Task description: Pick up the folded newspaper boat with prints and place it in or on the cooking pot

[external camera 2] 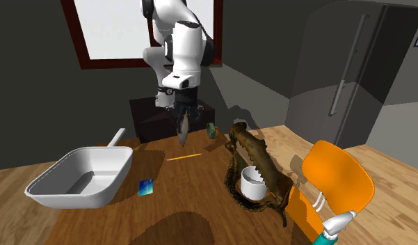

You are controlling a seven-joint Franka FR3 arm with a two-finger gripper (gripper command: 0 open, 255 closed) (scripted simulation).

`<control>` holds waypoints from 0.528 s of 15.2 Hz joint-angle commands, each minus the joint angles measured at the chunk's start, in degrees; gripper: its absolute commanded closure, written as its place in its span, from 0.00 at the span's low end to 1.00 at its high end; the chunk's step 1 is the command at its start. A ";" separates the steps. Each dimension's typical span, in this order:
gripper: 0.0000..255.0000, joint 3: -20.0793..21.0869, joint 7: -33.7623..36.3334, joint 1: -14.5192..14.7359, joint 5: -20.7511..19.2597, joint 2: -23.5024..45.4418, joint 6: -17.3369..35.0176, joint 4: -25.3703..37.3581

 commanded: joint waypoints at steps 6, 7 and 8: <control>1.00 -1.84 -7.56 -5.75 0.45 -4.14 3.21 -6.70; 1.00 -2.13 -8.75 -6.62 0.53 -4.54 3.60 -7.40; 1.00 -2.43 -9.95 -7.51 0.63 -4.90 3.97 -8.03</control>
